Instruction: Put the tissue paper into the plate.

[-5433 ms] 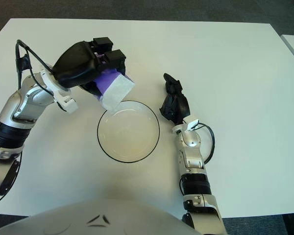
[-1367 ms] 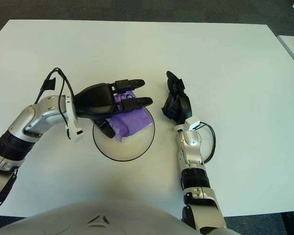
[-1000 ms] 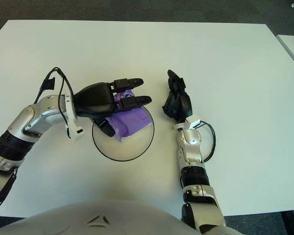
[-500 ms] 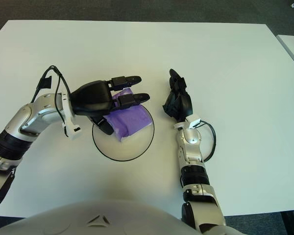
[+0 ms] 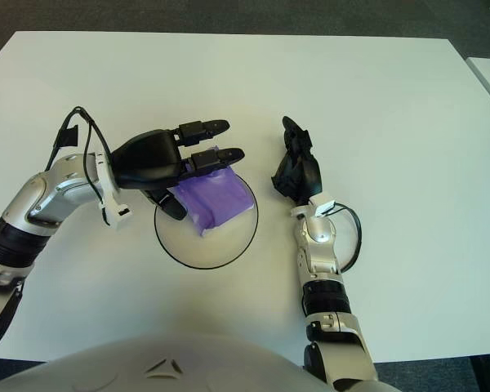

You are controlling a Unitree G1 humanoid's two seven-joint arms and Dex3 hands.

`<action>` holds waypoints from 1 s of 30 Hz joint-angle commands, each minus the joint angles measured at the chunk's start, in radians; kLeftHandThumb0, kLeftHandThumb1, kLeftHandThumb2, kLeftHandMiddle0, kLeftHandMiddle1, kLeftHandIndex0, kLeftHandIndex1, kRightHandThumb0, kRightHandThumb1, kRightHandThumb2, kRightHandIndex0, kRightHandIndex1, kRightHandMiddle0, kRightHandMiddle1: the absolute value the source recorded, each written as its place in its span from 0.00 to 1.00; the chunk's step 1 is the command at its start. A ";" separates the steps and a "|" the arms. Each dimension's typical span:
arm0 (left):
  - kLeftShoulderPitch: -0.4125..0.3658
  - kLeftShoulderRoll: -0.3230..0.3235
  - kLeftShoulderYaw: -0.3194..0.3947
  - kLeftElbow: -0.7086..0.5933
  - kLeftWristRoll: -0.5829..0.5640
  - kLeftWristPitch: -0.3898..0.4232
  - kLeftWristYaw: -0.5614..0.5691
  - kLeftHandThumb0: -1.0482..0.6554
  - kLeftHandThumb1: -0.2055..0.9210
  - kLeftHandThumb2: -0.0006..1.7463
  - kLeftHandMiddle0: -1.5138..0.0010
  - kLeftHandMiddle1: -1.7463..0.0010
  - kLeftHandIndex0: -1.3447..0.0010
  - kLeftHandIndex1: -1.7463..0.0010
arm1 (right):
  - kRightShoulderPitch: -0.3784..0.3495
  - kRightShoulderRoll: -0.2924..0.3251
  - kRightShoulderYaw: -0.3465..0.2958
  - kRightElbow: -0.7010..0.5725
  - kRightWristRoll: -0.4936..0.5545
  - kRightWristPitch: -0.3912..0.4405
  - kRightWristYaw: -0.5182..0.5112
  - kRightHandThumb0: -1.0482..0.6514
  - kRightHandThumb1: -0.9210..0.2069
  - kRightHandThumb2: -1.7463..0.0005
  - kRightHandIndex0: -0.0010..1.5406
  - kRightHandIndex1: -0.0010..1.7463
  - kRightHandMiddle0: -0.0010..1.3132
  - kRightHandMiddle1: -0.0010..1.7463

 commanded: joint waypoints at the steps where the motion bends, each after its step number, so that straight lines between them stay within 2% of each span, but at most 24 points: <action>1: 0.030 0.020 0.041 -0.014 0.022 -0.013 0.045 0.04 1.00 0.23 1.00 1.00 1.00 1.00 | 0.151 0.039 0.028 0.082 -0.003 0.120 0.000 0.13 0.00 0.40 0.17 0.04 0.00 0.33; 8: 0.051 0.024 0.085 0.018 -0.042 -0.017 0.073 0.11 1.00 0.20 1.00 1.00 1.00 1.00 | 0.168 0.047 0.038 0.036 -0.005 0.153 -0.011 0.13 0.00 0.40 0.17 0.04 0.00 0.32; 12: 0.090 -0.008 0.096 0.038 -0.184 0.010 0.062 0.09 1.00 0.24 1.00 1.00 1.00 1.00 | 0.167 0.051 0.036 0.021 0.003 0.188 -0.017 0.13 0.00 0.40 0.17 0.04 0.00 0.31; 15: 0.113 -0.007 0.105 0.049 -0.274 0.021 0.042 0.07 1.00 0.29 1.00 1.00 1.00 1.00 | 0.165 0.053 0.031 0.018 0.008 0.218 -0.019 0.14 0.00 0.41 0.16 0.04 0.00 0.28; 21: 0.140 -0.001 0.120 0.122 -0.456 -0.011 0.009 0.04 1.00 0.35 1.00 1.00 1.00 1.00 | 0.153 0.046 0.032 0.027 -0.002 0.242 -0.023 0.14 0.00 0.41 0.17 0.04 0.00 0.26; 25: 0.144 -0.026 0.101 0.131 -0.668 0.052 -0.077 0.04 1.00 0.41 1.00 1.00 1.00 1.00 | 0.149 0.043 0.035 0.034 -0.008 0.239 -0.023 0.14 0.00 0.41 0.17 0.04 0.00 0.26; 28: 0.151 -0.044 0.104 0.126 -0.878 0.177 -0.174 0.02 1.00 0.46 1.00 1.00 1.00 1.00 | 0.145 0.041 0.035 0.040 -0.011 0.239 -0.023 0.14 0.00 0.41 0.17 0.04 0.00 0.26; 30: 0.159 -0.060 0.115 0.138 -0.934 0.229 -0.193 0.02 1.00 0.48 1.00 1.00 1.00 1.00 | 0.144 0.040 0.035 0.041 -0.011 0.239 -0.022 0.14 0.00 0.41 0.17 0.04 0.00 0.26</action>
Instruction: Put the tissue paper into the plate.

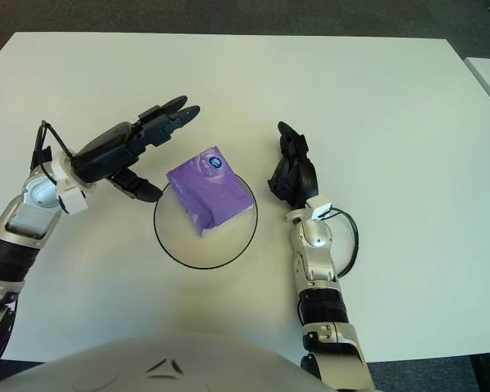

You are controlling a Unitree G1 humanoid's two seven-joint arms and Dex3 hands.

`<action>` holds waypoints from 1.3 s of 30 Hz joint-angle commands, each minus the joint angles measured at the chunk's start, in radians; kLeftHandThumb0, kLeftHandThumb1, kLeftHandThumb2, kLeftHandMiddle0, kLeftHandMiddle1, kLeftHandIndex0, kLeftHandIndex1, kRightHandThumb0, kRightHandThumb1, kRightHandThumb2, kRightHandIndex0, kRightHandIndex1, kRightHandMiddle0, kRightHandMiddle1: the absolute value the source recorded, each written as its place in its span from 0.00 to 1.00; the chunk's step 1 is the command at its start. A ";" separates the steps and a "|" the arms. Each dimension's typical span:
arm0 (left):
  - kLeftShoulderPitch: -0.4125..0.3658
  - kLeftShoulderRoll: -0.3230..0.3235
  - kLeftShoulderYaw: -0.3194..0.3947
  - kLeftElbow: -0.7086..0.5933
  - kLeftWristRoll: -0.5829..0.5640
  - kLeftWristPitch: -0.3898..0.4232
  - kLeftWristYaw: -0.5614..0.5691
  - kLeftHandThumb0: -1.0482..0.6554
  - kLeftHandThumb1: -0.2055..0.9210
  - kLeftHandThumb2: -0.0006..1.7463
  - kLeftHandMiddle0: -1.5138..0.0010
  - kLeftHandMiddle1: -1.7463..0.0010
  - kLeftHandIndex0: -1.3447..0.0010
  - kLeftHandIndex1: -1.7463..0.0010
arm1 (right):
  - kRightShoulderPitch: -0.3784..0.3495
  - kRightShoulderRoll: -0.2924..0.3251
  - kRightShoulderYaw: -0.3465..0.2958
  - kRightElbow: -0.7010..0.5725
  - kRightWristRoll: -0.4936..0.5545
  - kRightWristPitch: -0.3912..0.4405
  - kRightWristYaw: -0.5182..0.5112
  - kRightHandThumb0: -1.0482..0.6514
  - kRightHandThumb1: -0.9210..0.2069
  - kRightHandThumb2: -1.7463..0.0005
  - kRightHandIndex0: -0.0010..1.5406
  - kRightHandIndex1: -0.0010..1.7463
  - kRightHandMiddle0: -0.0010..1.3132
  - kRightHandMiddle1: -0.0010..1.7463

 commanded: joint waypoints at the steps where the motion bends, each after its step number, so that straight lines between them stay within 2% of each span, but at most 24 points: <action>1: -0.020 -0.070 0.042 0.185 -0.199 0.139 -0.081 0.02 1.00 0.49 1.00 1.00 1.00 1.00 | 0.112 0.015 0.021 0.122 -0.015 0.148 -0.004 0.14 0.00 0.41 0.17 0.04 0.00 0.26; 3: -0.107 -0.134 0.064 0.338 -0.142 0.190 -0.008 0.01 1.00 0.51 1.00 1.00 1.00 1.00 | 0.110 0.015 0.021 0.125 -0.015 0.148 -0.004 0.14 0.00 0.41 0.17 0.04 0.00 0.26; 5: -0.072 -0.147 0.097 0.228 -0.157 0.221 0.053 0.02 1.00 0.51 1.00 1.00 1.00 1.00 | 0.108 0.014 0.021 0.129 -0.017 0.146 -0.004 0.14 0.00 0.41 0.17 0.04 0.00 0.27; 7: 0.044 -0.158 0.140 0.081 -0.201 0.179 0.076 0.01 1.00 0.50 1.00 1.00 1.00 1.00 | 0.106 0.014 0.021 0.135 -0.017 0.143 -0.004 0.14 0.00 0.41 0.17 0.04 0.00 0.27; 9: 0.101 -0.181 0.164 0.023 -0.218 0.166 0.086 0.01 1.00 0.50 1.00 1.00 1.00 1.00 | 0.104 0.013 0.021 0.139 -0.017 0.141 -0.004 0.14 0.00 0.41 0.17 0.04 0.00 0.27; 11: 0.121 -0.204 0.178 0.004 -0.225 0.175 0.096 0.01 1.00 0.49 1.00 1.00 1.00 1.00 | 0.103 0.012 0.021 0.142 -0.017 0.139 -0.004 0.14 0.00 0.41 0.17 0.04 0.00 0.27; 14: 0.093 -0.215 0.255 0.159 -0.232 0.142 0.104 0.00 1.00 0.48 1.00 1.00 1.00 1.00 | 0.099 0.010 0.021 0.149 -0.018 0.138 -0.003 0.14 0.00 0.41 0.17 0.04 0.00 0.26; 17: 0.087 -0.210 0.306 0.237 -0.221 0.100 0.102 0.00 1.00 0.48 1.00 1.00 1.00 1.00 | 0.097 0.009 0.021 0.152 -0.018 0.138 -0.003 0.14 0.00 0.41 0.16 0.04 0.00 0.26; 25: 0.124 -0.318 0.327 0.275 -0.152 0.021 0.186 0.00 1.00 0.54 1.00 1.00 1.00 1.00 | 0.099 0.007 0.020 0.153 -0.018 0.135 -0.005 0.14 0.00 0.41 0.16 0.03 0.00 0.26; 30: 0.134 -0.353 0.338 0.298 -0.130 -0.004 0.216 0.00 1.00 0.56 1.00 1.00 1.00 1.00 | 0.100 0.007 0.020 0.152 -0.020 0.134 -0.005 0.14 0.00 0.40 0.16 0.03 0.00 0.26; 39: 0.137 -0.414 0.373 0.356 -0.171 0.000 0.224 0.00 1.00 0.60 1.00 1.00 0.99 0.99 | 0.104 0.007 0.021 0.152 -0.020 0.128 -0.007 0.14 0.00 0.40 0.17 0.04 0.00 0.27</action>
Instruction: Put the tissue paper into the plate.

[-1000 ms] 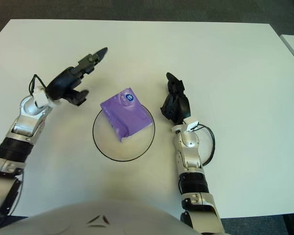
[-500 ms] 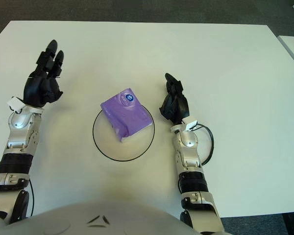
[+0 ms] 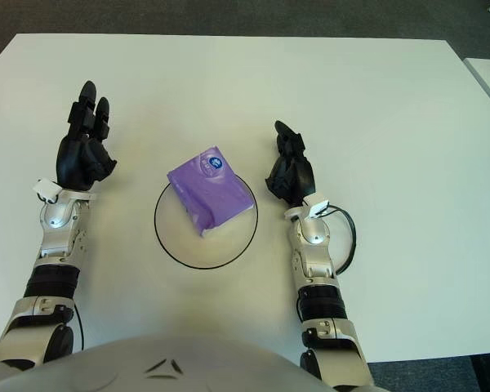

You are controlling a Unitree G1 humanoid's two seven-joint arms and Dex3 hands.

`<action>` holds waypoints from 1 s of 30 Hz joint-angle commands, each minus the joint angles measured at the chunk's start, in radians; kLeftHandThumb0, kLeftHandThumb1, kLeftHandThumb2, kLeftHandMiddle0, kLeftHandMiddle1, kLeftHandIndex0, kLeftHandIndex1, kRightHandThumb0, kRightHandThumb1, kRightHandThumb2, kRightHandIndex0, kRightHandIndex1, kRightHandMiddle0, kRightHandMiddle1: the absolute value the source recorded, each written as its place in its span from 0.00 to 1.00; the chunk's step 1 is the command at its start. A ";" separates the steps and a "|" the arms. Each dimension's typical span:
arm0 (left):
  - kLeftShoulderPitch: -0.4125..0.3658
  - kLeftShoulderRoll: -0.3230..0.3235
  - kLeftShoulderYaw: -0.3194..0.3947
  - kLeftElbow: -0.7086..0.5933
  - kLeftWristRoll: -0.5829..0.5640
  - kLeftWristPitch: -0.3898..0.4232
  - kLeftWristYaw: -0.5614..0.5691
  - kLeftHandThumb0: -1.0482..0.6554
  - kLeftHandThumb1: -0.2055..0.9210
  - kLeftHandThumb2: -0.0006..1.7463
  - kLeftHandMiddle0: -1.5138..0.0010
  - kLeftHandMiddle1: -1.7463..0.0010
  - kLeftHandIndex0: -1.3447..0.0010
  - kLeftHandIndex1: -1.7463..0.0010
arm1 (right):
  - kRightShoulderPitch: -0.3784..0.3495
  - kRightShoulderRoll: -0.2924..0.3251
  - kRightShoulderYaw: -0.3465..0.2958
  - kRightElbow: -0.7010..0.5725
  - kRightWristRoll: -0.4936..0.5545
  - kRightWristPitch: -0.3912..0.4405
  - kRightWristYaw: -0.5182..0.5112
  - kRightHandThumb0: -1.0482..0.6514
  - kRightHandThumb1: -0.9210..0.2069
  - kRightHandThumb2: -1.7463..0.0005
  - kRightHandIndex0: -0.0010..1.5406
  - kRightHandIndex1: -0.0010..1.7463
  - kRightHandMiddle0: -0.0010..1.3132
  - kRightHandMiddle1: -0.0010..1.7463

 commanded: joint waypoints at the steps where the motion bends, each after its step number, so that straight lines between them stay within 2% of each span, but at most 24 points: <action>1: 0.021 -0.017 0.028 0.030 -0.023 -0.011 0.014 0.00 1.00 0.61 1.00 1.00 0.99 0.99 | 0.118 0.009 0.011 0.125 -0.017 0.124 -0.007 0.14 0.00 0.40 0.17 0.04 0.00 0.27; 5: 0.025 -0.036 0.040 0.043 -0.016 -0.011 0.035 0.00 1.00 0.63 1.00 1.00 0.99 0.96 | 0.119 0.010 0.012 0.123 -0.017 0.125 -0.008 0.14 0.00 0.41 0.17 0.04 0.00 0.27; 13: 0.058 -0.048 0.045 0.060 0.075 -0.036 0.102 0.00 1.00 0.65 0.99 1.00 1.00 0.90 | 0.124 0.013 0.016 0.114 -0.016 0.129 -0.008 0.14 0.00 0.41 0.17 0.04 0.00 0.27; 18: 0.041 -0.040 0.054 0.196 0.068 -0.090 0.081 0.00 1.00 0.66 0.99 1.00 1.00 0.89 | 0.126 0.014 0.018 0.110 -0.015 0.128 -0.010 0.14 0.00 0.41 0.17 0.04 0.00 0.27; 23: 0.032 -0.033 0.046 0.244 0.120 -0.122 0.114 0.00 1.00 0.68 1.00 1.00 1.00 0.88 | 0.129 0.016 0.019 0.105 -0.013 0.126 -0.012 0.14 0.00 0.41 0.17 0.04 0.00 0.27; 30: 0.037 -0.039 0.037 0.262 0.172 -0.115 0.174 0.00 1.00 0.70 1.00 1.00 1.00 0.89 | 0.136 0.016 0.021 0.098 -0.014 0.122 -0.013 0.15 0.00 0.41 0.17 0.04 0.00 0.27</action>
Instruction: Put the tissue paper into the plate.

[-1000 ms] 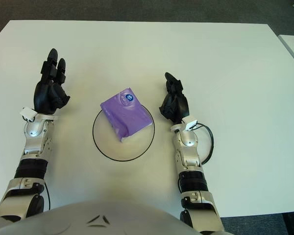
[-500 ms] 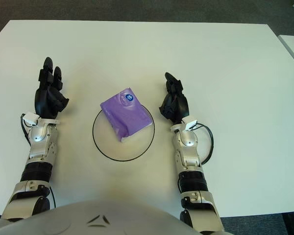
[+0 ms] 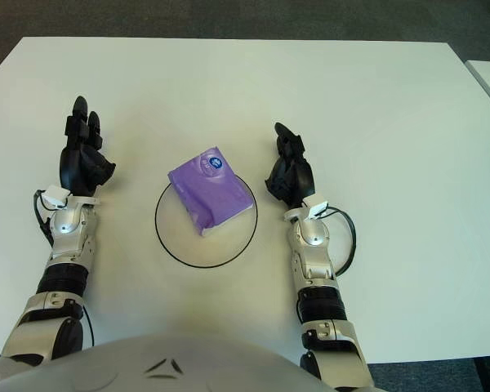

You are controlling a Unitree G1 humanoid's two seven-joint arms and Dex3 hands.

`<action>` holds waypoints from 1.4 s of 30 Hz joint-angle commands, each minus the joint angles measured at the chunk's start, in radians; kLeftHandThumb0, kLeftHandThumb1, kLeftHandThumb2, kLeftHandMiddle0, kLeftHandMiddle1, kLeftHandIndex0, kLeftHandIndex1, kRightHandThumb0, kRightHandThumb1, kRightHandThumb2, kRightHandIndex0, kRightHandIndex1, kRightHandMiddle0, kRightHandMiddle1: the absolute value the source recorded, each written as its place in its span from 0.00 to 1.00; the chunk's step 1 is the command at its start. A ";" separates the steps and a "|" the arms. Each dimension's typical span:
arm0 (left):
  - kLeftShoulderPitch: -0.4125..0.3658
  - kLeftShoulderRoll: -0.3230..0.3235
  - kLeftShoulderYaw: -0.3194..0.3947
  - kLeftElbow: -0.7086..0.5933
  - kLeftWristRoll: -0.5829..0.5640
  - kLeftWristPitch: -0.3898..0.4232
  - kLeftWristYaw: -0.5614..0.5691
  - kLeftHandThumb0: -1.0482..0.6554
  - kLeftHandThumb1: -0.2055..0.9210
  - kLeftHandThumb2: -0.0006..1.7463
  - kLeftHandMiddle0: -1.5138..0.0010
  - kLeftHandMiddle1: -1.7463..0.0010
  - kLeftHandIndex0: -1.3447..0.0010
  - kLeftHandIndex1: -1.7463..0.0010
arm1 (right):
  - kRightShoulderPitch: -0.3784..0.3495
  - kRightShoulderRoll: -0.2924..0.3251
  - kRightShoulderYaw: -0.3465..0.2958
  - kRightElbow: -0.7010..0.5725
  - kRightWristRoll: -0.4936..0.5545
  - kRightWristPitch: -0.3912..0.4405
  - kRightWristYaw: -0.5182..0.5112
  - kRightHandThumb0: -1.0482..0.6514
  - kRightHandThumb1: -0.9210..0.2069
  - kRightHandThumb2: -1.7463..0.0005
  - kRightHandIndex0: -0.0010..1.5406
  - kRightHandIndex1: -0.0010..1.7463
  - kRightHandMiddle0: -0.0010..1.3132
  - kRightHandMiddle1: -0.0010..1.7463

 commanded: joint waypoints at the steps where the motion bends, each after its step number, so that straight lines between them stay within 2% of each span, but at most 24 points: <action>1: 0.068 -0.017 -0.009 0.066 0.040 -0.006 0.034 0.00 1.00 0.70 1.00 1.00 1.00 0.89 | 0.127 0.015 0.014 0.097 -0.013 0.120 -0.005 0.15 0.00 0.41 0.17 0.04 0.00 0.27; 6: 0.122 -0.045 -0.041 -0.025 0.089 0.068 0.082 0.04 1.00 0.71 1.00 1.00 1.00 0.87 | 0.134 0.015 0.017 0.089 -0.014 0.120 -0.006 0.15 0.00 0.41 0.17 0.04 0.00 0.27; 12: 0.174 -0.039 -0.070 -0.118 0.119 0.146 0.086 0.07 1.00 0.71 1.00 1.00 1.00 0.85 | 0.140 0.016 0.019 0.079 -0.011 0.123 -0.008 0.15 0.00 0.41 0.18 0.04 0.00 0.28; 20: 0.217 -0.028 -0.100 -0.202 0.146 0.229 0.080 0.09 1.00 0.70 1.00 1.00 1.00 0.89 | 0.145 0.019 0.021 0.070 -0.009 0.126 -0.009 0.15 0.00 0.41 0.18 0.04 0.00 0.28; 30: 0.236 -0.011 -0.113 -0.219 0.185 0.264 0.099 0.11 1.00 0.69 1.00 1.00 1.00 0.90 | 0.148 0.030 0.016 0.068 -0.002 0.114 -0.016 0.15 0.00 0.42 0.16 0.03 0.00 0.26; 42: 0.264 0.048 -0.147 -0.232 0.197 0.279 0.051 0.10 1.00 0.70 1.00 1.00 1.00 0.89 | 0.154 0.053 0.007 0.069 -0.012 0.073 -0.066 0.17 0.00 0.42 0.13 0.02 0.00 0.21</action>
